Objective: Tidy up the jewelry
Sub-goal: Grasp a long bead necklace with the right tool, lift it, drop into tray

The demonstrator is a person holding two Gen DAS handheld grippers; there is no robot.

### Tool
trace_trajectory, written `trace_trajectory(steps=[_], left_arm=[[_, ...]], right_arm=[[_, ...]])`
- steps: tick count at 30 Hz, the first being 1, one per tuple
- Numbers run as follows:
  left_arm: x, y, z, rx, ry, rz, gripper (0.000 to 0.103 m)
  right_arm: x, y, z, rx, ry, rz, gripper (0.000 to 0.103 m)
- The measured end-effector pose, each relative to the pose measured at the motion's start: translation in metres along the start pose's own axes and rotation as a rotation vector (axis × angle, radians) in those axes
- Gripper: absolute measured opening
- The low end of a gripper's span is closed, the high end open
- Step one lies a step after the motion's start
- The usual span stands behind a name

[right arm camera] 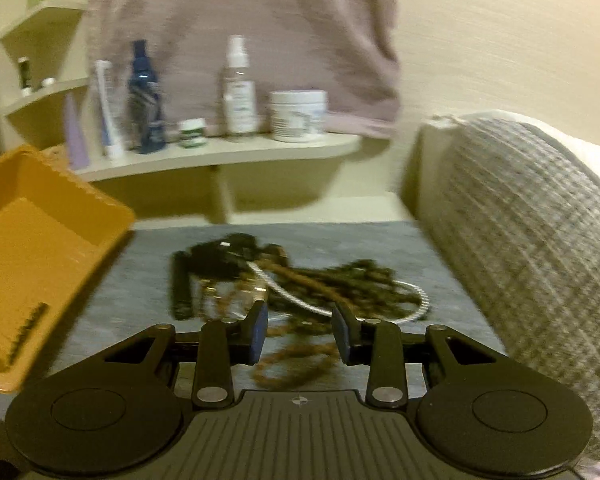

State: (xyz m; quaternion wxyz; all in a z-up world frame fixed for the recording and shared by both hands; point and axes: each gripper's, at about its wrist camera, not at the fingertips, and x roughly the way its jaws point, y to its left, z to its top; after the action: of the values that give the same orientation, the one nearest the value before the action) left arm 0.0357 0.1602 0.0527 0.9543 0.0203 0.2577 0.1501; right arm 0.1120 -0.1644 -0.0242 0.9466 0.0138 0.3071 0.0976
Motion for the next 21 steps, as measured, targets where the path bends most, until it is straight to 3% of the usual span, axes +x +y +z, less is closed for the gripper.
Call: trace_trajectory(steps=[7,21], left_arm=[[0.002,0.0,0.001,0.007,0.005,0.002,0.005],[0.003,-0.001,0.003,0.018,0.005,0.003,0.005]], right_arm=[[0.007,-0.017,-0.007,0.017,0.023,-0.038,0.036],[0.025,-0.026,-0.009,0.065,0.051,-0.017,0.034]])
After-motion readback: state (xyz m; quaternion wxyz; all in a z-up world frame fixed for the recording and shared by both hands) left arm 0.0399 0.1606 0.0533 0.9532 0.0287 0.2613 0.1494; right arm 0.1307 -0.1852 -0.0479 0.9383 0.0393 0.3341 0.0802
